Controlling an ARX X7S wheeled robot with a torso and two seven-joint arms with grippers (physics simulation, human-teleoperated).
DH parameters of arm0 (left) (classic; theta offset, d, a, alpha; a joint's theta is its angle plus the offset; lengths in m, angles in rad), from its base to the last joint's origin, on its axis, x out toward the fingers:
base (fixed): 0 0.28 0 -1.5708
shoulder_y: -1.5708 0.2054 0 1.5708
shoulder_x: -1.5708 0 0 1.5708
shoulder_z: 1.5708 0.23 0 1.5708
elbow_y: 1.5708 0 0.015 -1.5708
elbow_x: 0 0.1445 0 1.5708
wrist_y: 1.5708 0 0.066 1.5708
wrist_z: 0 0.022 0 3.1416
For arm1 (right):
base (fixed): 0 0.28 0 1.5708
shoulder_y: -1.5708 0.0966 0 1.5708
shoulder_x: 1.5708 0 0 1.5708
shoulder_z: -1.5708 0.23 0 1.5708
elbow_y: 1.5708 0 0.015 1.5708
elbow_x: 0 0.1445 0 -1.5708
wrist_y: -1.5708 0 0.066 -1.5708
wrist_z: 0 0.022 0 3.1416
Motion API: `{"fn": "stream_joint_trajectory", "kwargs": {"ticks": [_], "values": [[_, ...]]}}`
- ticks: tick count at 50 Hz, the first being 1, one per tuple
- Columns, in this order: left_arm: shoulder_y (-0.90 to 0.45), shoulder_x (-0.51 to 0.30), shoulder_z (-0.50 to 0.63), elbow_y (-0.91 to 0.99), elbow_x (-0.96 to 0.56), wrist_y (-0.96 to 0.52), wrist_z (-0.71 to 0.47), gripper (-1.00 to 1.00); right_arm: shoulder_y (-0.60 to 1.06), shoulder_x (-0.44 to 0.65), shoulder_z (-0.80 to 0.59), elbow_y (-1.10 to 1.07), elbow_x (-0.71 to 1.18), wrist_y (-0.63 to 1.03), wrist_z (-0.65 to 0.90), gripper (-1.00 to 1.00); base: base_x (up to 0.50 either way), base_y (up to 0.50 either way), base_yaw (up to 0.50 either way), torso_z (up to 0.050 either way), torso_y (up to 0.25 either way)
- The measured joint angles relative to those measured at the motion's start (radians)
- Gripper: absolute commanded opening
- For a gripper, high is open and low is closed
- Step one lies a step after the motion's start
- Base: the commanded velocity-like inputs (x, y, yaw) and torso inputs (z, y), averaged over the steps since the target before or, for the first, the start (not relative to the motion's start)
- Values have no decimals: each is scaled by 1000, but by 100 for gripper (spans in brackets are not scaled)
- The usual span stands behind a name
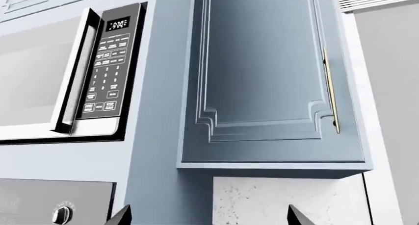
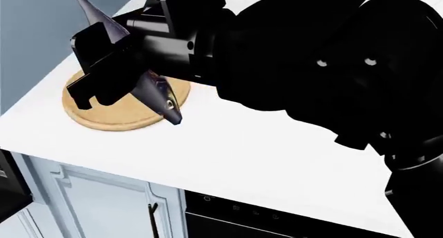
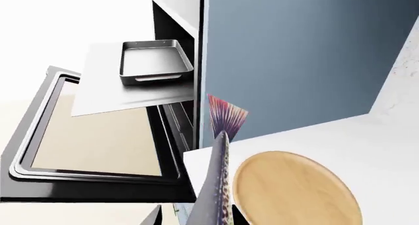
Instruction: Pick the fish from the top rack in the oven and place it on the plate on the counter.
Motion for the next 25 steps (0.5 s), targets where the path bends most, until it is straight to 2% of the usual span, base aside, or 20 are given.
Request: {"fn": "stream_joint_trajectory", "kwargs": {"ticks": [8, 25], "values": [[0, 1, 5, 1, 2, 3, -1, 100, -2, 4, -2, -7, -6, -4, -3, -100, 504, -153, 0, 0, 2], [-12, 3, 15, -2, 1, 3, -3, 100, -2, 9, -7, -18, -23, -13, -11, -100, 484, 125, 0, 0, 1]]}}
